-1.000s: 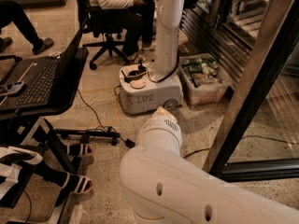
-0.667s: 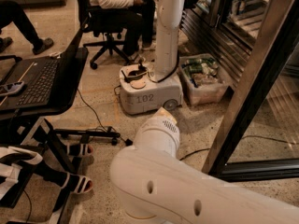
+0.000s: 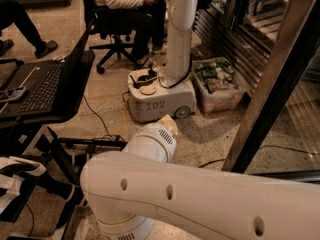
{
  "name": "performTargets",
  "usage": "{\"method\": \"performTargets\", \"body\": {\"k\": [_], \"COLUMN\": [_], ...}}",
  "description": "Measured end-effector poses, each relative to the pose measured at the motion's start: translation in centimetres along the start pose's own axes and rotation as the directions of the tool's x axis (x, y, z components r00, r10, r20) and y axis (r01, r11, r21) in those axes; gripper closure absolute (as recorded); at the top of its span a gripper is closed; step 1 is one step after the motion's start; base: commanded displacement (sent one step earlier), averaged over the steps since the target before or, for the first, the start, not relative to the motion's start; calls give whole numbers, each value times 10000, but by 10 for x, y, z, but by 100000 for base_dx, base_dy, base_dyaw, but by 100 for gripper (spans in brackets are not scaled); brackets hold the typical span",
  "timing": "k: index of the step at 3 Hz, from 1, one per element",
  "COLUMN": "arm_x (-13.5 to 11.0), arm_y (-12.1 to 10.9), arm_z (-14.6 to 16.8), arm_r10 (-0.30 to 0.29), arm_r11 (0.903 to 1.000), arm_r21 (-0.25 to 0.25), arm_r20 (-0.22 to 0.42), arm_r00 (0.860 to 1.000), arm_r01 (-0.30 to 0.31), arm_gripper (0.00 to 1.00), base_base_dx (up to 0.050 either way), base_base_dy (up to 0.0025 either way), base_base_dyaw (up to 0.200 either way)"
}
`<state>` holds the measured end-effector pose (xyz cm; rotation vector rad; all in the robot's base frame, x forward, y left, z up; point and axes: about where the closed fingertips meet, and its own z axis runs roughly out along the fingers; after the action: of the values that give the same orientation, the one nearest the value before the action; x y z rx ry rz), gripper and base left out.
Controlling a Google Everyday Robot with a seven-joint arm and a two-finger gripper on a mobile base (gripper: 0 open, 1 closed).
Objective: Close left fridge door
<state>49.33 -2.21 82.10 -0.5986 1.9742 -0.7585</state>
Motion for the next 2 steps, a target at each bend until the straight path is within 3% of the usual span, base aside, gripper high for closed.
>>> {"method": "performTargets", "body": {"k": [1, 2], "arm_x": [14, 20], "arm_y": [-13, -25], "arm_z": [9, 5], "arm_r10": [386, 382], "arm_r11": [9957, 9904], "arm_r21": [872, 1362], "arm_r20": [-863, -1072], "arm_r00": [9955, 9935], "arm_r01": [-311, -234], "arm_gripper": [100, 100], "base_base_dx": [0, 0], "base_base_dy": [0, 0], "base_base_dyaw": [0, 0]}}
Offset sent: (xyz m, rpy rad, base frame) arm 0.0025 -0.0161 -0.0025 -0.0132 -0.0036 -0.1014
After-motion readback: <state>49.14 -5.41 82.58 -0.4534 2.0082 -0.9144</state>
